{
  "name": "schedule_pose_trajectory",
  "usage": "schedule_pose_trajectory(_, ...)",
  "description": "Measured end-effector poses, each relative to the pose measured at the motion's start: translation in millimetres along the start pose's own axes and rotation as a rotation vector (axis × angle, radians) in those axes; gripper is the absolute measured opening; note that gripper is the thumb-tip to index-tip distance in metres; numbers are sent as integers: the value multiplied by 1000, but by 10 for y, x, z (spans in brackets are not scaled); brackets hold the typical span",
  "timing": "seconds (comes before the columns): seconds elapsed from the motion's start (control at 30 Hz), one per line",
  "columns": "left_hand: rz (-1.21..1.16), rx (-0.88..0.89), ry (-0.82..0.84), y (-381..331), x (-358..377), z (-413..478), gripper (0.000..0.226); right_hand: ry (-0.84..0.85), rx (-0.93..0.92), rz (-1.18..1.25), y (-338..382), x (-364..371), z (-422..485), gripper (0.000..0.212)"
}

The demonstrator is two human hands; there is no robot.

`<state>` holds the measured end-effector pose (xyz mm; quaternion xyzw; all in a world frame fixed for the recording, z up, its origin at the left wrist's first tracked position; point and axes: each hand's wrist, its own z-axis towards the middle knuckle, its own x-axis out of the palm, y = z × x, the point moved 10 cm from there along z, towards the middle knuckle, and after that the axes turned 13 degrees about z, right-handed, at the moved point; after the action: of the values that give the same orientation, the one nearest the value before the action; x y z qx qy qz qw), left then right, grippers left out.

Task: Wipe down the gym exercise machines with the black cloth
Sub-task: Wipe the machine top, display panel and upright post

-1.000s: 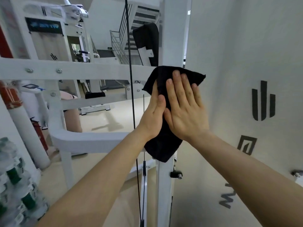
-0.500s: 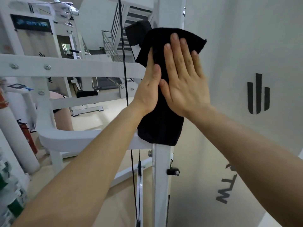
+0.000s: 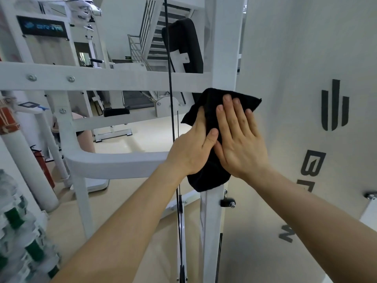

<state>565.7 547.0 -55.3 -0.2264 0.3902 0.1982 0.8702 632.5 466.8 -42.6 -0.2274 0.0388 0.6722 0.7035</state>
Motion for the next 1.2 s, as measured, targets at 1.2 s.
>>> schedule_pose_trajectory(1.2,193,-164,-505,-128,445,-1547,31,288,90,252,407,254,-1364,60)
